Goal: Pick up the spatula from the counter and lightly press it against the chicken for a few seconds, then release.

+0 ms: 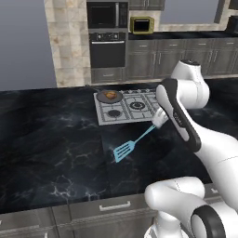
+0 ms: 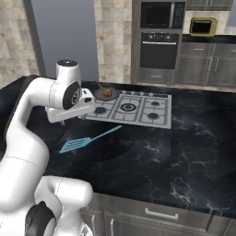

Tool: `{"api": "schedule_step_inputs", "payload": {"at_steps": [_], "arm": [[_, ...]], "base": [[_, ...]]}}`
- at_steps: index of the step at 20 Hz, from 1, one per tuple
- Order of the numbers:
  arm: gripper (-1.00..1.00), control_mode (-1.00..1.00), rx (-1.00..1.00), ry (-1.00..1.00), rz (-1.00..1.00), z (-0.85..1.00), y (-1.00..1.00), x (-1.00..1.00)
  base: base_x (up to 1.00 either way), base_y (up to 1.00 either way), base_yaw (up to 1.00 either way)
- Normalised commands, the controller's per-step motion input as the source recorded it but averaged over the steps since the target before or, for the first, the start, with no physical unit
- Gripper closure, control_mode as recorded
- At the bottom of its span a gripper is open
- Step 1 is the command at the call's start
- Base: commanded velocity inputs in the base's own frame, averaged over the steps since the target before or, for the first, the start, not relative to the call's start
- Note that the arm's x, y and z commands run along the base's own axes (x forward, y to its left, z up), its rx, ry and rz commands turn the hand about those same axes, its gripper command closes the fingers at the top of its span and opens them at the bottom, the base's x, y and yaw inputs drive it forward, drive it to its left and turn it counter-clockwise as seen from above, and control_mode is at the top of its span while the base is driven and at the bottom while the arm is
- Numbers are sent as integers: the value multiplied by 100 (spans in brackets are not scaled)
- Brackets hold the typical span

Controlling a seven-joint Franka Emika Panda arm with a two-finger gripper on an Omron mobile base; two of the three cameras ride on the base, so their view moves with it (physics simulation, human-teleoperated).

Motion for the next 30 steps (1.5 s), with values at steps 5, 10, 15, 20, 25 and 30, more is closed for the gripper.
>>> {"api": "schedule_step_inputs", "payload": {"at_steps": [5,10,15,20,25,30], "arm": [[-100,-100,-1,-1,12,-4,4,-7],[-100,-100,0,-7,12,0,-7,0],[-100,-100,0,-7,20,0,-20,1],[-100,-100,0,-2,26,-1,-17,9],[-100,-100,-1,0,32,-1,-7,5],[-100,-100,-6,-3,35,-5,-6,0]], "base": [[0,0,0],[0,0,0],[0,0,0],[0,0,0],[0,0,0],[0,0,0]]}}
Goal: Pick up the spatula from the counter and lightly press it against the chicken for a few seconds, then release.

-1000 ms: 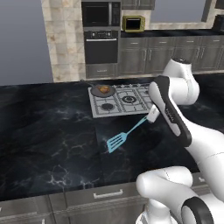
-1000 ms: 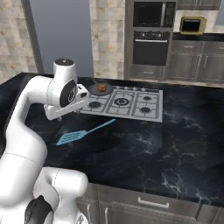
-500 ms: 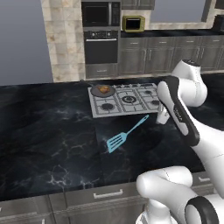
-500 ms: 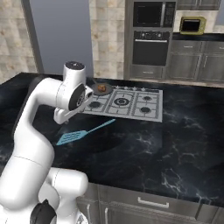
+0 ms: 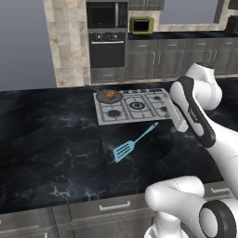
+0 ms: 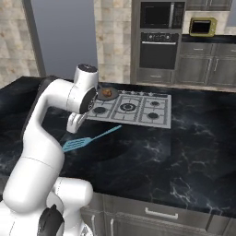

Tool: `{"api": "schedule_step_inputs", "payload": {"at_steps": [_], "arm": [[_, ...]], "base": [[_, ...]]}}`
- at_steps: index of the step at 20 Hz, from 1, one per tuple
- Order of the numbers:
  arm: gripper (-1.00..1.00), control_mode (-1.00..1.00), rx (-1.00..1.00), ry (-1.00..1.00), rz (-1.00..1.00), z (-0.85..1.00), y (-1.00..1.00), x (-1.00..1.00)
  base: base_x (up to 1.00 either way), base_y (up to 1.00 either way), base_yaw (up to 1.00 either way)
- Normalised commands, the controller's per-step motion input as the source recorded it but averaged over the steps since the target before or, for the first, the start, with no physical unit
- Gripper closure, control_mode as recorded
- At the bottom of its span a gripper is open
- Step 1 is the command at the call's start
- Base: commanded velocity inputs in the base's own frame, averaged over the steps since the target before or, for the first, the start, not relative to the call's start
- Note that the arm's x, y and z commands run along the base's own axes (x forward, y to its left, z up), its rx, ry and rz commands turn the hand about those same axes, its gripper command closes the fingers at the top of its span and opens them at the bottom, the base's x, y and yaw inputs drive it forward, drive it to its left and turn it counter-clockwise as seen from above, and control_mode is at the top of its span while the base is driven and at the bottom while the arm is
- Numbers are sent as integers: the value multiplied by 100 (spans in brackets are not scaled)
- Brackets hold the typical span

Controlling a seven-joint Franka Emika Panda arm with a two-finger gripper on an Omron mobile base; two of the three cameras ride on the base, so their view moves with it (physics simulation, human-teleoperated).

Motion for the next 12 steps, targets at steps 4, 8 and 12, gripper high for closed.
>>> {"api": "schedule_step_inputs", "payload": {"at_steps": [4,8,12], "arm": [[-100,-100,-5,-3,27,-12,-7,0],[-100,-100,-1,-5,21,-18,-3,0],[-100,-100,0,-11,11,-12,-6,0]], "base": [[0,0,0],[0,0,0],[0,0,0]]}}
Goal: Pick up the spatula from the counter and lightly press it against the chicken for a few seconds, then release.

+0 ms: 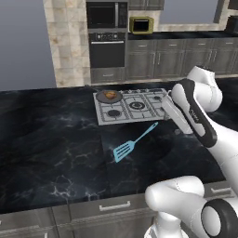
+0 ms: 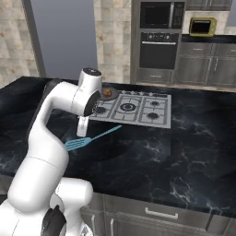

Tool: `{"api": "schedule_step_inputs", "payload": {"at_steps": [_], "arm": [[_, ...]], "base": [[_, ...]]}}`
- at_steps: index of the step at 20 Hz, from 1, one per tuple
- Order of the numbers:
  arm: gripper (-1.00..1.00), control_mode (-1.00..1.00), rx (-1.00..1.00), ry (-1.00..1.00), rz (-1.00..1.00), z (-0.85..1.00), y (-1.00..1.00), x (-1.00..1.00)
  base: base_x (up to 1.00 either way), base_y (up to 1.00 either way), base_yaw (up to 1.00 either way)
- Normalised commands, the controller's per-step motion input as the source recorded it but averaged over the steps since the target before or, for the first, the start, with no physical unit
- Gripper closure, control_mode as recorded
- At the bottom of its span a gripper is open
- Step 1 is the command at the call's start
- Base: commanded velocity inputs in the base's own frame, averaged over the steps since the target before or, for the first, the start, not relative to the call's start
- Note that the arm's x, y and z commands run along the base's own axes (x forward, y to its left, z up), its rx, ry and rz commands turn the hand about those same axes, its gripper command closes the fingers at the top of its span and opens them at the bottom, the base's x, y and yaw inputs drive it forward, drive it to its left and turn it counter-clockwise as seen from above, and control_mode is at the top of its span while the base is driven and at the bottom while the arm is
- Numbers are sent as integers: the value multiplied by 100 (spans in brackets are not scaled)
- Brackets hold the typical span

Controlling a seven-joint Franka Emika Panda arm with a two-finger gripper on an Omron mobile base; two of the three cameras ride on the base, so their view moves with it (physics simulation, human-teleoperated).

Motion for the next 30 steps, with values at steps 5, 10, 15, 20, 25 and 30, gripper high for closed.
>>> {"api": "schedule_step_inputs", "payload": {"at_steps": [5,10,15,20,25,30], "arm": [[-100,-100,0,-6,3,-8,-5,10],[-100,-100,0,0,0,0,0,26],[-100,-100,0,4,5,-1,-6,33],[-100,-100,0,4,10,-20,-13,14],[-100,-100,0,0,7,-27,-3,1],[-100,-100,0,-2,3,-2,-3,8]], "base": [[0,0,0],[0,0,0],[0,0,0],[0,0,0],[0,0,0],[0,0,0]]}}
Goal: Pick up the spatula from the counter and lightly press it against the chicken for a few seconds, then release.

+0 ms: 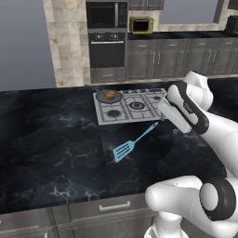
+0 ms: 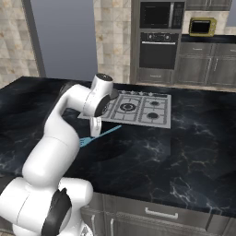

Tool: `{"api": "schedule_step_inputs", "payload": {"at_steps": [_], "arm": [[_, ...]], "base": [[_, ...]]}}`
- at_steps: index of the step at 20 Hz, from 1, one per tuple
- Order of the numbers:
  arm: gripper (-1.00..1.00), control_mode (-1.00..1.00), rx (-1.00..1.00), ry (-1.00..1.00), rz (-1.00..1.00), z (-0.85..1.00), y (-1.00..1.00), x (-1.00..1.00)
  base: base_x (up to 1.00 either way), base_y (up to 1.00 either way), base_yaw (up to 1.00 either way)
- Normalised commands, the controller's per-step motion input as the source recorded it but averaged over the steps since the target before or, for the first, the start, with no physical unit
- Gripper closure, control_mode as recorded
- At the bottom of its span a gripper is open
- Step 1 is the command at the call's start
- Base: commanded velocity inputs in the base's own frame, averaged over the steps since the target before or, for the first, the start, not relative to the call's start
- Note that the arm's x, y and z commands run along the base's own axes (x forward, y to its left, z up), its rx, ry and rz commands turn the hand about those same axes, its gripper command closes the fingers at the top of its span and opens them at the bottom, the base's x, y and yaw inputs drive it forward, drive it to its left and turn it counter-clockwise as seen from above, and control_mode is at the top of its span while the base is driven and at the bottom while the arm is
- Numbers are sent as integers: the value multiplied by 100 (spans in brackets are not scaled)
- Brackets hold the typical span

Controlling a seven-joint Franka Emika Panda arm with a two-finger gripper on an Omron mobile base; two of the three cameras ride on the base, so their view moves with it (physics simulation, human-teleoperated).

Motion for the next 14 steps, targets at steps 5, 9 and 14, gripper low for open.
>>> {"api": "schedule_step_inputs", "payload": {"at_steps": [5,9,14], "arm": [[-100,-100,1,-1,0,0,-3,14],[-100,-100,5,0,0,-1,0,20],[-100,-100,6,0,-1,-16,0,13]], "base": [[0,0,0],[0,0,0],[0,0,0]]}}
